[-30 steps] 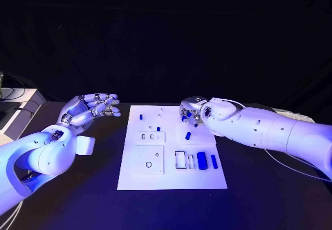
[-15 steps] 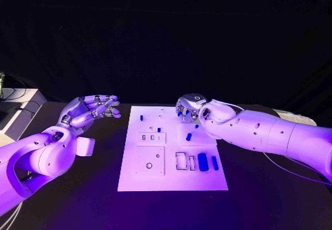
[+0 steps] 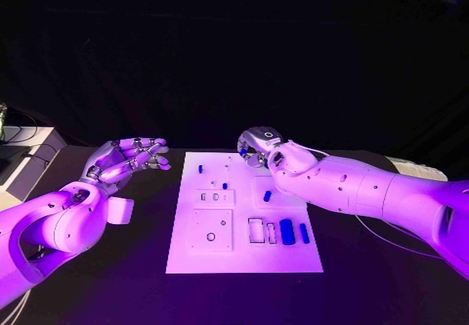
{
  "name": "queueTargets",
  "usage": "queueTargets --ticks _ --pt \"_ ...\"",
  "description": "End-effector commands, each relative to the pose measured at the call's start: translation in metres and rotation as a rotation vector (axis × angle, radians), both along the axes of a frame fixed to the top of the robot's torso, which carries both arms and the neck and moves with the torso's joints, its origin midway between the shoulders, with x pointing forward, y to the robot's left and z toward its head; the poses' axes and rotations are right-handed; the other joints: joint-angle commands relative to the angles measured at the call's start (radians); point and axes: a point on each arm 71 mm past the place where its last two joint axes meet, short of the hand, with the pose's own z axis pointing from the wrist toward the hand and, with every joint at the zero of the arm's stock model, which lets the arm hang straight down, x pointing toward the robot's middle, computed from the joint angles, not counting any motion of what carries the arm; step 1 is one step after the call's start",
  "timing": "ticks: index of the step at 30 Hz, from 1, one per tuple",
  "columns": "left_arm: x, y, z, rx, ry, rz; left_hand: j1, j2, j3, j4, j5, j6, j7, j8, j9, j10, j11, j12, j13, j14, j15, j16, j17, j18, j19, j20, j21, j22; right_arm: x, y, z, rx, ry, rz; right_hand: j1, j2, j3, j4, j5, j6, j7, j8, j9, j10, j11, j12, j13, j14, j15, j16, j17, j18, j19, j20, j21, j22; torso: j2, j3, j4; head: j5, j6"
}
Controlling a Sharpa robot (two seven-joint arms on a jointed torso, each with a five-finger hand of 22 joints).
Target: Assemble the parts on the task board
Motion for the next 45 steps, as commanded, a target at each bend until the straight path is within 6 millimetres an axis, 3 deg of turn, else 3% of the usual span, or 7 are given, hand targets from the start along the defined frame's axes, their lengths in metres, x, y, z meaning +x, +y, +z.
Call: queueTargets --ticks 1,3,13,20,45 --pt "-0.001 -0.004 0.001 -0.006 -0.006 -0.024 0.005 -0.007 0.008 -0.001 -0.005 -0.004 0.006 -0.004 0.002 -0.005 0.005 -0.003 0.001 -0.005 0.0 0.005 0.003 0.006 -0.007 0.001 0.006 0.003 0.003 0.005 0.0 0.001 -0.02 -0.008 0.024 0.029 0.005 -0.002 0.002 -0.003 0.0 0.006 0.001 0.06 -0.057 0.0 0.018 0.02 -0.008 0.006 0.001 -0.018 0.007 -0.001 0.006 0.001 0.003 -0.0006 0.0051 0.0 0.001" --pt "0.0 -0.004 0.001 -0.007 -0.006 -0.026 0.005 -0.007 0.008 -0.001 -0.005 -0.004 0.006 -0.004 0.002 -0.005 0.005 -0.003 0.001 -0.005 0.0 0.005 0.003 0.006 -0.007 0.001 0.006 0.003 0.004 0.009 -0.002 0.002 -0.018 -0.008 0.023 0.028 0.007 -0.003 0.008 -0.004 0.0 0.007 0.004 0.061 -0.057 0.0 0.018 0.02 -0.008 0.006 -0.001 -0.018 0.007 -0.001 0.007 0.003 0.003 0.0001 0.0043 0.003 0.0" --pt "-0.001 -0.006 0.001 -0.006 -0.007 -0.03 0.004 -0.008 0.008 -0.002 -0.006 -0.004 0.007 -0.004 0.002 -0.006 0.006 -0.003 0.001 -0.006 0.001 0.005 0.005 0.006 -0.008 0.001 0.008 0.004 0.007 0.023 -0.007 -0.008 0.006 0.007 0.019 0.026 0.01 -0.005 0.019 -0.005 0.0 0.009 0.01 0.062 -0.057 -0.001 0.019 0.02 -0.008 0.008 0.0 -0.019 0.007 0.0 0.011 0.008 0.004 -0.0109 0.0176 -0.001 -0.011" --pt "0.0 -0.007 0.001 -0.006 -0.005 -0.032 0.002 -0.009 0.008 -0.001 -0.006 -0.005 0.008 -0.005 0.002 -0.007 0.006 -0.004 0.001 -0.007 0.001 0.006 0.006 0.006 -0.01 0.002 0.01 0.005 0.008 0.027 -0.009 -0.011 0.012 0.003 0.018 0.025 0.011 -0.005 0.021 -0.006 0.0 0.009 0.011 0.062 -0.057 -0.001 0.019 0.021 -0.008 0.01 0.004 -0.02 0.007 0.0 0.013 0.01 0.008 -0.0158 0.0209 -0.003 -0.01" --pt "0.0 -0.007 0.001 -0.002 -0.001 -0.037 -0.002 -0.01 0.01 -0.001 -0.006 -0.009 0.011 -0.008 0.001 -0.011 0.009 -0.004 0.001 -0.011 0.003 0.005 0.01 0.005 -0.016 0.003 0.015 0.009 0.013 0.027 -0.015 -0.069 0.05 -0.038 0.013 0.023 0.014 -0.006 0.027 -0.011 0.001 0.009 0.016 0.056 -0.056 -0.004 0.018 0.02 -0.007 0.009 -0.003 -0.019 0.005 0.001 0.012 0.01 0.015 -0.018 0.0202 0.004 -0.009"
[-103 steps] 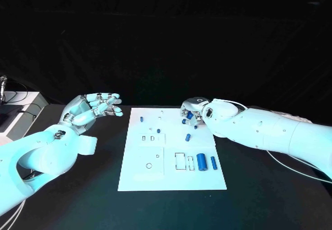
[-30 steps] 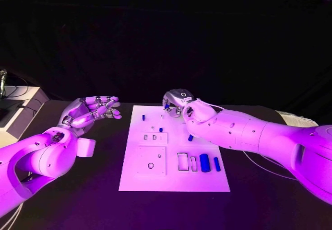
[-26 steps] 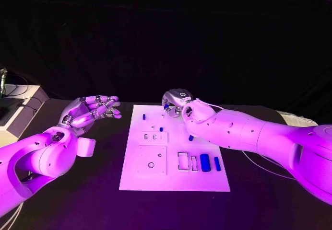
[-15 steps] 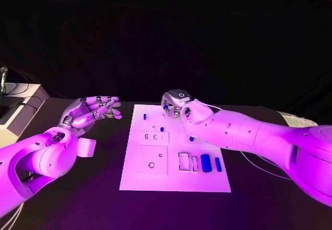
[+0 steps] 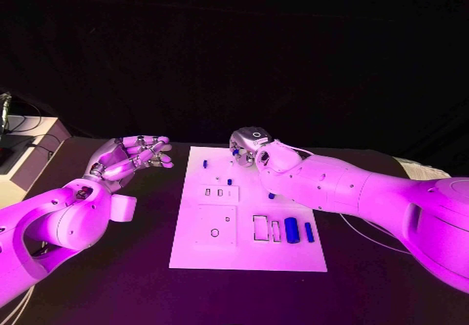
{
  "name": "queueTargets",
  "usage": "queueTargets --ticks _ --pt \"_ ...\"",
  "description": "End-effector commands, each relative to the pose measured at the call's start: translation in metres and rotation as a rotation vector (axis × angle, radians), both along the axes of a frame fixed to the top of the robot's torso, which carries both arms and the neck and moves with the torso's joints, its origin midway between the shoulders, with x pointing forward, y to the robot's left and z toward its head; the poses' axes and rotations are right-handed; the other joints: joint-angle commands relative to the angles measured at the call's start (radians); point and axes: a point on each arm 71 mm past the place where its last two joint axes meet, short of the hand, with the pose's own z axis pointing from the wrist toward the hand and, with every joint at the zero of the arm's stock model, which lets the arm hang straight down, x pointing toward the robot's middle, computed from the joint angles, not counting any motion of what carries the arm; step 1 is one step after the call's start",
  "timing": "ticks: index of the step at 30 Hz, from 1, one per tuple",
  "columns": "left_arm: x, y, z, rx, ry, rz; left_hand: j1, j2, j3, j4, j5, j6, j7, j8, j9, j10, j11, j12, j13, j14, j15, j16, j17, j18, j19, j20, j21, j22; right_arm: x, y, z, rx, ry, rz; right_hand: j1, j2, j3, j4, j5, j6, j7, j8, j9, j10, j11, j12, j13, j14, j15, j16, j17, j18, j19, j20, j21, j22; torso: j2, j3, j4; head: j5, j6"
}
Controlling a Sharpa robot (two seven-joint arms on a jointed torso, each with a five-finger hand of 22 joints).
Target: Assemble the parts on the task board
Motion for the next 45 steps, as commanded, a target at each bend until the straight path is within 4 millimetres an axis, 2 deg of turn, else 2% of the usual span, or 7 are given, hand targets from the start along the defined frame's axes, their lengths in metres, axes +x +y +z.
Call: queueTargets --ticks 1,17,26,34,37,42,45 --pt "-0.001 -0.002 0.001 -0.003 -0.006 -0.023 -0.002 -0.01 0.005 -0.001 -0.007 -0.001 0.004 -0.003 0.001 -0.004 0.002 -0.004 0.001 -0.008 0.0 0.005 0.001 0.005 -0.005 0.0 0.006 0.002 0.001 -0.002 -0.005 -0.04 0.027 -0.012 0.012 0.021 0.006 0.002 0.003 -0.008 -0.002 0.005 0.0 0.055 -0.055 0.004 0.018 0.02 -0.007 0.005 -0.001 -0.019 0.004 0.001 0.002 -0.001 0.002 -0.0009 -0.0003 0.001 -0.001" --pt "0.0 -0.003 0.0 -0.003 -0.003 -0.024 -0.003 -0.011 0.005 -0.001 -0.007 -0.002 0.004 -0.004 0.001 -0.005 0.002 -0.004 0.001 -0.009 0.0 0.005 0.002 0.005 -0.007 0.0 0.008 0.003 0.004 0.0 -0.005 -0.02 0.02 -0.013 -0.024 -0.008 -0.006 0.015 -0.018 -0.076 0.011 -0.028 0.008 -0.009 -0.037 0.002 0.004 0.012 0.01 0.001 -0.028 -0.01 -0.021 0.018 -0.029 -0.039 0.003 -0.0028 0.0044 0.002 0.0" --pt "0.001 -0.004 0.0 -0.001 -0.003 -0.026 -0.004 -0.011 0.006 -0.001 -0.007 -0.004 0.005 -0.006 0.0 -0.008 0.003 -0.004 0.001 -0.012 0.001 0.004 0.004 0.005 -0.01 0.001 0.009 0.004 0.004 0.0 -0.006 -0.014 0.02 -0.014 -0.027 -0.013 -0.007 0.018 -0.019 -0.083 0.013 -0.032 0.009 -0.018 -0.035 0.003 0.002 0.012 0.012 0.001 -0.03 -0.01 -0.022 0.02 -0.029 -0.038 0.005 -0.0035 0.0023 0.003 0.004" --pt "0.002 -0.004 -0.001 0.0 -0.002 -0.026 -0.004 -0.012 0.006 -0.002 -0.007 -0.005 0.005 -0.006 0.0 -0.009 0.004 -0.004 0.001 -0.014 0.002 0.003 0.004 0.005 -0.012 0.001 0.01 0.004 0.002 -0.003 -0.004 0.002 0.01 -0.007 -0.053 -0.061 -0.041 0.037 -0.023 -0.127 0.019 -0.059 0.011 -0.106 -0.021 0.001 -0.008 -0.004 0.023 -0.018 -0.084 0.009 -0.062 0.031 -0.102 -0.128 0.004 -0.0034 0.0031 0.006 0.002" --pt "0.002 -0.003 -0.001 0.001 -0.001 -0.025 -0.005 -0.011 0.007 -0.001 -0.007 -0.005 0.006 -0.006 0.0 -0.01 0.004 -0.004 0.001 -0.015 0.002 0.003 0.005 0.005 -0.014 0.002 0.011 0.005 -0.001 -0.008 -0.003 0.014 -0.003 -0.008 -0.054 -0.087 -0.111 0.047 -0.023 -0.153 0.013 -0.077 0.011 -0.132 -0.025 0.005 -0.004 -0.01 0.02 -0.028 -0.11 0.015 -0.071 0.028 -0.131 -0.157 0.004 -0.0028 0.0024 0.01 0.003" --pt "0.002 0.0 -0.001 0.001 -0.005 -0.024 -0.006 -0.012 0.006 -0.001 -0.007 -0.005 0.006 -0.007 0.0 -0.01 0.004 -0.004 0.001 -0.016 0.003 0.003 0.006 0.005 -0.015 0.002 0.011 0.005 -0.007 -0.019 0.0 0.039 -0.019 -0.01 0.01 -0.048 -0.319 0.087 -0.015 -0.166 -0.003 -0.102 0.002 -0.172 -0.021 0.006 0.001 -0.013 0.021 -0.036 -0.14 0.02 -0.072 0.029 -0.174 -0.195 0.006 -0.0019 -0.0019 0.011 0.007" --pt "0.002 0.001 -0.001 0.0 -0.01 -0.022 -0.018 -0.021 -0.001 0.003 -0.009 -0.007 0.007 -0.008 0.001 -0.011 0.005 -0.003 0.002 -0.018 0.005 0.003 0.01 0.005 -0.021 0.005 0.013 0.007 -0.012 -0.029 0.005 0.077 -0.021 -0.011 0.035 -0.037 -0.384 0.111 -0.015 -0.166 -0.008 -0.111 -0.003 -0.172 -0.022 0.007 0.004 -0.012 0.021 -0.033 -0.14 0.02 -0.068 0.029 -0.18 -0.195 0.006 0.0005 -0.0049 0.012 0.009"
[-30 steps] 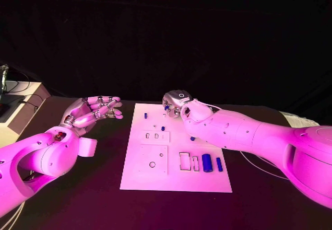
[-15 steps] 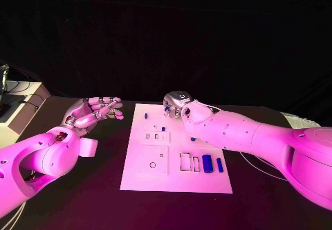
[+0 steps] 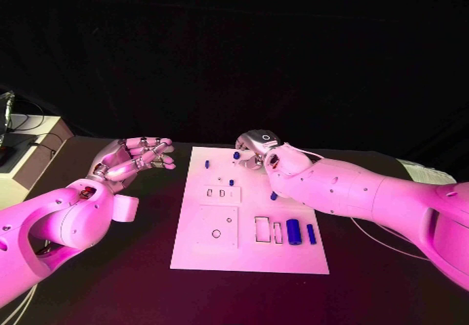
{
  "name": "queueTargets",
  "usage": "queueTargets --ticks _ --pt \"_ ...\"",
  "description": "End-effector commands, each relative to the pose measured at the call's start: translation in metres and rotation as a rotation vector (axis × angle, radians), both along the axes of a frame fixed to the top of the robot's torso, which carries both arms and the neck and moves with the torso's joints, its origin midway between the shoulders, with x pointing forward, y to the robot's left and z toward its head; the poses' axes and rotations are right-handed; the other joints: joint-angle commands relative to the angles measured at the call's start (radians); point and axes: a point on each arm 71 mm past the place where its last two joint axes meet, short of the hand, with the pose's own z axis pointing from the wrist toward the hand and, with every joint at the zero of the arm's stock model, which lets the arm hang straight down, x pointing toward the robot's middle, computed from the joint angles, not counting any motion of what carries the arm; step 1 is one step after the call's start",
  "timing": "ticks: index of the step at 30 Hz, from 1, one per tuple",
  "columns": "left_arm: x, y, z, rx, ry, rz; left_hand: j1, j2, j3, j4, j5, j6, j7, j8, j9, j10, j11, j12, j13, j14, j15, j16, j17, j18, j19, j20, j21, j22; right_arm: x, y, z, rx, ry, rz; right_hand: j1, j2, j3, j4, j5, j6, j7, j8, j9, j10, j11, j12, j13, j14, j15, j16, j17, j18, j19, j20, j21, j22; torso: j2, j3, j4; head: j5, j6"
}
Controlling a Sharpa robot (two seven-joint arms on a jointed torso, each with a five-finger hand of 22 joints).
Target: Assemble the parts on the task board
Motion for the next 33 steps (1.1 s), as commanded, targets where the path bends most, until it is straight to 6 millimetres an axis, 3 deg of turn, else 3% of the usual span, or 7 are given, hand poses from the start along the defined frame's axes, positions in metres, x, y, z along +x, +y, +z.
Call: queueTargets --ticks 1,11,14,23,25,27,33 --pt "0.0 0.0 0.002 -0.008 -0.019 -0.017 -0.007 -0.01 -0.001 0.003 -0.005 -0.004 0.003 -0.004 0.001 -0.008 0.002 -0.003 0.002 -0.006 -0.001 0.003 0.003 0.005 -0.009 0.0 0.005 0.001 -0.005 -0.011 0.009 0.071 -0.025 -0.005 0.031 0.01 -0.065 0.027 0.003 0.003 -0.007 -0.009 -0.006 -0.004 -0.003 0.003 0.003 -0.004 -0.001 0.002 -0.003 0.02 0.004 0.001 -0.008 -0.001 0.0 0.0039 -0.0048 0.001 0.004" --pt "-0.003 0.004 0.002 -0.015 -0.038 0.012 -0.006 -0.001 0.004 0.003 -0.002 0.0 0.001 -0.002 0.002 -0.005 0.0 -0.002 0.003 -0.003 -0.003 0.006 0.008 0.008 -0.011 0.0 0.01 0.004 -0.016 -0.065 0.04 0.27 0.044 -0.025 0.071 0.001 -0.029 0.092 0.073 0.053 0.021 -0.014 -0.017 0.168 -0.018 0.038 0.037 0.021 -0.012 0.062 0.101 -0.002 0.052 -0.008 0.081 0.116 -0.002 0.0115 -0.0189 0.007 0.013" --pt "-0.003 0.004 0.001 -0.016 -0.039 0.012 -0.006 -0.001 0.004 0.002 -0.002 0.0 0.001 -0.002 0.003 -0.005 0.0 -0.002 0.003 -0.002 -0.003 0.006 0.009 0.008 -0.011 0.0 0.011 0.004 -0.012 -0.08 0.042 0.268 0.086 -0.055 0.083 -0.026 -0.003 0.096 0.113 0.069 -0.001 -0.016 -0.019 0.298 -0.054 0.128 0.106 0.023 -0.041 0.074 0.121 -0.016 0.077 -0.033 0.143 0.192 -0.002 0.0141 -0.0242 0.011 0.014" --pt "-0.005 0.002 -0.003 -0.019 -0.028 0.005 -0.005 -0.003 0.004 0.001 -0.002 0.0 0.001 -0.003 0.003 -0.005 0.0 -0.002 0.003 -0.002 -0.004 0.006 0.01 0.008 -0.011 0.0 0.012 0.005 -0.001 -0.104 0.036 0.186 0.185 -0.131 0.078 -0.061 0.017 0.125 0.08 0.069 -0.006 -0.038 -0.026 0.283 -0.058 0.214 0.234 0.022 -0.044 0.078 0.122 -0.015 0.071 -0.038 0.143 0.199 -0.001 0.015 -0.023 0.007 0.009" --pt "-0.005 0.001 -0.004 -0.019 -0.025 0.003 -0.005 -0.003 0.004 0.001 -0.002 0.0 0.001 -0.003 0.003 -0.005 0.0 -0.002 0.003 -0.002 -0.004 0.006 0.01 0.008 -0.011 0.0 0.012 0.005 0.0 -0.106 0.034 0.165 0.205 -0.142 0.085 -0.055 -0.02 0.128 0.079 0.069 -0.012 -0.045 -0.027 0.23 -0.066 0.42 0.446 0.023 -0.05 0.082 0.127 -0.017 0.071 -0.042 0.146 0.209 -0.002 0.014 -0.0221 0.004 0.007" --pt "-0.005 0.001 -0.004 -0.02 -0.022 0.001 -0.005 -0.003 0.004 0.001 -0.002 0.0 0.001 -0.003 0.003 -0.005 0.0 -0.002 0.003 -0.002 -0.004 0.006 0.01 0.008 -0.011 0.0 0.012 0.005 0.0 -0.107 0.032 0.15 0.224 -0.15 0.093 -0.031 -0.073 0.138 0.084 0.056 -0.004 -0.049 -0.028 0.316 -0.058 1.112 1.107 0.044 -0.032 0.127 0.247 -0.023 0.084 -0.035 0.171 0.244 -0.002 0.014 -0.0219 0.004 0.006" --pt "-0.004 0.001 -0.007 -0.019 -0.016 0.0 -0.005 -0.003 0.004 0.001 -0.002 0.0 0.001 -0.003 0.003 -0.005 0.0 -0.002 0.003 -0.002 -0.004 0.006 0.01 0.008 -0.011 0.0 0.012 0.005 0.002 -0.111 0.028 0.123 0.276 -0.178 0.102 -0.018 -0.174 0.185 0.071 0.03 0.02 -0.052 -0.032 0.456 -0.028 1.44 1.424 0.072 -0.016 0.188 0.434 -0.041 0.114 -0.012 0.243 0.332 -0.001 0.0138 -0.0245 0.002 0.002"
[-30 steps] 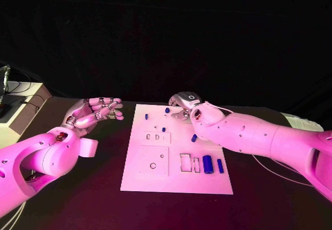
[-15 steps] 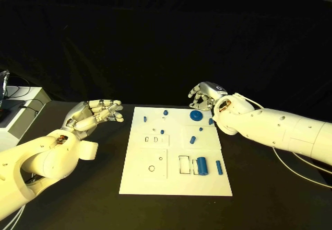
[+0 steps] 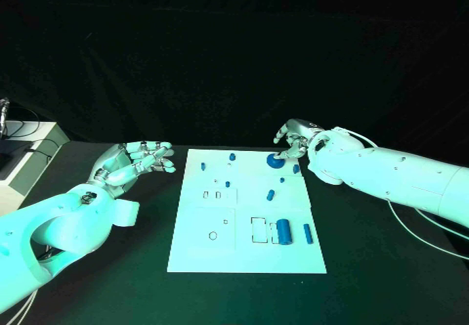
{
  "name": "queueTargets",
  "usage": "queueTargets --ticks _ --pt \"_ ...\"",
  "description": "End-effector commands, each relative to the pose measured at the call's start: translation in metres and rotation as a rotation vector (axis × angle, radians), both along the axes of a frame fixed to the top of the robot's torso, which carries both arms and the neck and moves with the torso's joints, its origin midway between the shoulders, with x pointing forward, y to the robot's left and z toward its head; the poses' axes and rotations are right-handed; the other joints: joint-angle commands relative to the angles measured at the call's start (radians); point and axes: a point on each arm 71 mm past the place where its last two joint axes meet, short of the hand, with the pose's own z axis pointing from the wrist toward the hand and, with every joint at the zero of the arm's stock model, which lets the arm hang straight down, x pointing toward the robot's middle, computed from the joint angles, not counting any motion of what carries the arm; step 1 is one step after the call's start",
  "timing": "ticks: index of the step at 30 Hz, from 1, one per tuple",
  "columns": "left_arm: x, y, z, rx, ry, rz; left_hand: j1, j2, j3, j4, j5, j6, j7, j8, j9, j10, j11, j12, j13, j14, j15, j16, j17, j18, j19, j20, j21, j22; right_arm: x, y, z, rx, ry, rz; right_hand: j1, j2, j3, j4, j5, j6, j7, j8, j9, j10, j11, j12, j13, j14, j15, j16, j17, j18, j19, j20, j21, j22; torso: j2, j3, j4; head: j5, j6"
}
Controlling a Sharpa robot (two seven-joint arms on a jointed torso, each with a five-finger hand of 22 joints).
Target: Assemble the parts on the task board
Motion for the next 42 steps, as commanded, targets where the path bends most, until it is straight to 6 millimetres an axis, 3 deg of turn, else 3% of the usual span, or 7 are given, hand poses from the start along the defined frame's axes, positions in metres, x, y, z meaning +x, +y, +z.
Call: queueTargets --ticks 1,2,5,17,21,42 --pt "0.0 -0.002 0.0 -0.01 -0.008 -0.009 0.001 0.003 0.004 0.001 -0.002 0.0 0.001 -0.001 0.001 -0.005 0.0 -0.002 0.001 -0.002 -0.003 0.006 0.001 0.008 -0.004 0.0 0.006 0.001 0.001 -0.002 -0.007 -0.043 0.09 -0.012 0.007 0.011 -0.03 0.017 -0.004 -0.008 0.0 -0.004 -0.001 0.057 0.007 0.053 0.213 0.07 0.011 0.016 0.083 -0.016 0.035 0.009 0.026 0.095 0.0 -0.0011 -0.0015 -0.004 -0.003" --pt "0.0 -0.002 0.0 -0.01 -0.007 -0.009 0.001 0.003 0.004 0.001 -0.002 0.0 0.001 -0.001 0.001 -0.005 0.0 -0.002 0.001 -0.002 -0.003 0.006 0.001 0.008 -0.004 0.0 0.006 0.001 0.001 -0.002 -0.007 -0.043 0.096 -0.016 0.012 0.015 -0.045 0.028 -0.005 -0.012 0.002 -0.003 -0.002 0.084 0.01 0.08 0.241 0.079 0.014 0.028 0.133 -0.023 0.048 0.012 0.054 0.127 0.0 -0.0014 -0.0017 -0.004 -0.004" --pt "0.0 -0.002 -0.001 -0.01 -0.004 -0.01 0.001 0.003 0.004 0.001 -0.002 0.0 0.001 -0.001 0.001 -0.005 0.0 -0.002 0.001 -0.002 -0.003 0.006 0.001 0.008 -0.004 0.0 0.006 0.001 0.002 -0.004 -0.008 -0.042 0.109 -0.027 0.015 0.017 -0.058 0.039 -0.005 -0.016 0.005 -0.004 -0.002 0.098 0.013 0.093 0.254 0.083 0.017 0.034 0.157 -0.027 0.054 0.014 0.067 0.143 0.0 -0.0016 -0.0021 -0.005 -0.004" --pt "0.001 -0.002 -0.004 -0.008 0.004 -0.01 0.001 0.002 0.004 0.0 -0.003 0.0 0.001 -0.002 0.002 -0.005 0.0 -0.002 0.001 -0.002 -0.004 0.006 0.002 0.009 -0.005 0.0 0.008 0.002 0.006 -0.002 -0.011 -0.015 0.124 -0.045 0.015 0.022 -0.073 0.052 -0.001 -0.025 0.008 -0.006 -0.004 0.102 0.017 0.097 0.259 0.086 0.021 0.039 0.175 -0.031 0.06 0.018 0.083 0.161 -0.001 -0.0022 0.0018 -0.009 -0.01" --pt "0.001 -0.003 -0.004 -0.008 0.005 -0.012 0.001 0.002 0.004 0.0 -0.003 -0.001 0.002 -0.002 0.002 -0.005 0.0 -0.002 0.001 -0.003 -0.003 0.006 0.003 0.009 -0.005 0.001 0.009 0.003 0.008 -0.002 -0.014 -0.006 0.144 -0.052 0.002 0.026 -0.086 0.055 0.019 -0.025 0.01 -0.004 -0.003 0.111 0.018 0.105 0.266 0.089 0.023 0.042 0.19 -0.034 0.066 0.021 0.095 0.175 -0.001 -0.0036 0.0016 -0.008 -0.013" --pt "0.002 -0.003 -0.006 -0.006 0.01 -0.011 0.001 0.002 0.004 0.0 -0.003 -0.001 0.002 -0.002 0.002 -0.005 0.0 -0.002 0.001 -0.003 -0.003 0.006 0.003 0.009 -0.005 0.001 0.009 0.003 0.01 -0.003 -0.032 0.014 0.223 -0.064 -0.005 0.043 -0.082 0.054 0.044 -0.014 0.008 0.005 0.0 0.111 0.017 0.105 0.266 0.091 0.023 0.045 0.203 -0.037 0.071 0.022 0.107 0.189 -0.001 -0.0015 -0.0001 -0.006 -0.019"
